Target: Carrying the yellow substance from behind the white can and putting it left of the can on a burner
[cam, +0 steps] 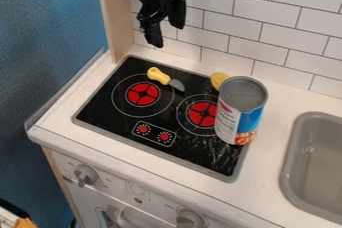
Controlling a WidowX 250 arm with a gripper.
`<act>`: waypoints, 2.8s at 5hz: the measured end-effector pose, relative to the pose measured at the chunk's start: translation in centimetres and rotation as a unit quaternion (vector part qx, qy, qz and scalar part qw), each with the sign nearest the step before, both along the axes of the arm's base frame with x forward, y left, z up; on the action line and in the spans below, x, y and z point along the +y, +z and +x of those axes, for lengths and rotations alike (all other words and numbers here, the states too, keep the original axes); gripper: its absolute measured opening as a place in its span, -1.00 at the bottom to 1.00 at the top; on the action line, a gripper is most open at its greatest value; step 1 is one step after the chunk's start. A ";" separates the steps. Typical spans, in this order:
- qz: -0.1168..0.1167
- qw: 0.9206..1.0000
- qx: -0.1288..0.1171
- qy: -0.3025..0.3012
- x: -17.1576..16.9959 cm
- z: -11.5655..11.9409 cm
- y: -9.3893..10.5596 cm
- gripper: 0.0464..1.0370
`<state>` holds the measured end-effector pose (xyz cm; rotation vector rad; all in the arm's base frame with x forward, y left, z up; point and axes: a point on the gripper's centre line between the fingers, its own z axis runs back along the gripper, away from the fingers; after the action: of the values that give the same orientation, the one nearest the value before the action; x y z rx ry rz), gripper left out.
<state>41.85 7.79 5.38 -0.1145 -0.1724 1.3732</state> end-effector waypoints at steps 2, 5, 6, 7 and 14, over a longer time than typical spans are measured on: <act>0.007 0.999 0.040 -0.024 -1.4 -0.9 -2.6 0.92; 0.004 0.988 0.043 -0.149 -8.6 -0.5 -2.5 0.92; 0.008 0.980 0.048 -0.193 -10.5 -0.1 -3.1 0.92; 0.019 0.972 0.075 -0.224 -11.9 0.6 -4.5 0.92; 0.034 0.958 0.108 -0.264 -13.2 1.4 -8.9 0.20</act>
<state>43.22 -5.44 -3.56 0.0478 -0.0006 0.8368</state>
